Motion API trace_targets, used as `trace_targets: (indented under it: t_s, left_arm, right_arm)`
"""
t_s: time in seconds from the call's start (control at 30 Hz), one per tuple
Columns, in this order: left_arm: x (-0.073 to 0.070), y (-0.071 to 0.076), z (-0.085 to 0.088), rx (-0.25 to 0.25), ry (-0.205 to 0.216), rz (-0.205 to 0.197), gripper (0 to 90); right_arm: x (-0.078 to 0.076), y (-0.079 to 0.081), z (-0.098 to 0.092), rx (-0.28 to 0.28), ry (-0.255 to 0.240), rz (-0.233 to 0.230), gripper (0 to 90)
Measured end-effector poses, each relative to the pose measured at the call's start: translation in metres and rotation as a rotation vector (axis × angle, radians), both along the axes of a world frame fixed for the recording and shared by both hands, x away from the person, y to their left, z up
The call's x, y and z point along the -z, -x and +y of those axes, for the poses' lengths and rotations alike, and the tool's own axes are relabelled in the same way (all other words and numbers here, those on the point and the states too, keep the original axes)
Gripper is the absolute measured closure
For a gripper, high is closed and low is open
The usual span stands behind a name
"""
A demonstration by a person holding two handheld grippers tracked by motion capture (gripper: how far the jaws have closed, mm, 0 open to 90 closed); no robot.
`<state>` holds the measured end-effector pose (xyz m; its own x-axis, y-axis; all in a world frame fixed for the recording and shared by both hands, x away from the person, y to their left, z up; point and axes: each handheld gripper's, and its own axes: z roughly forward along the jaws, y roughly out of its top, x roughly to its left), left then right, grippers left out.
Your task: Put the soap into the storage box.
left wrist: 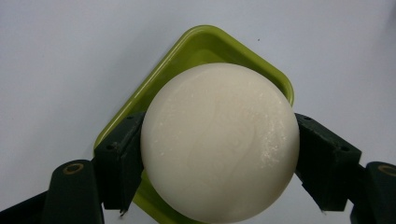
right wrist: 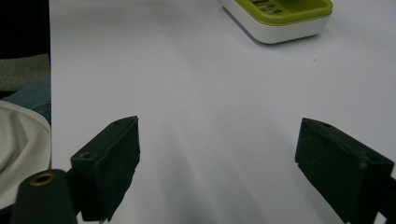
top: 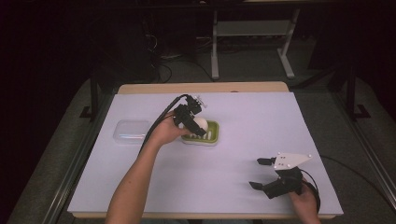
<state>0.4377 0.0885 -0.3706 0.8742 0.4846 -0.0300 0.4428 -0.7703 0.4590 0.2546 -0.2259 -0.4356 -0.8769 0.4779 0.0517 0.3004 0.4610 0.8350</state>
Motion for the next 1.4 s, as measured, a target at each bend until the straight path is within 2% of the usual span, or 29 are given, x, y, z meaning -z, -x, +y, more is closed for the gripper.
trace_targets:
  t_s: [0.5, 0.83, 1.4]
  left_arm:
    - [0.011, -0.009, -0.001, -0.039, -0.005, 0.02, 24.9]
    - [0.019, -0.012, -0.005, -0.037, -0.023, 0.032, 24.9]
    - [0.027, -0.016, -0.008, -0.046, -0.03, 0.043, 24.9]
  right_arm:
    - [-0.001, 0.0, -0.001, -0.003, -0.002, -0.004, 13.1]
    - [0.0, 0.0, -0.001, -0.003, -0.002, -0.003, 13.0]
    - [0.0, 0.0, -0.001, -0.003, -0.006, 0.0, 13.1]
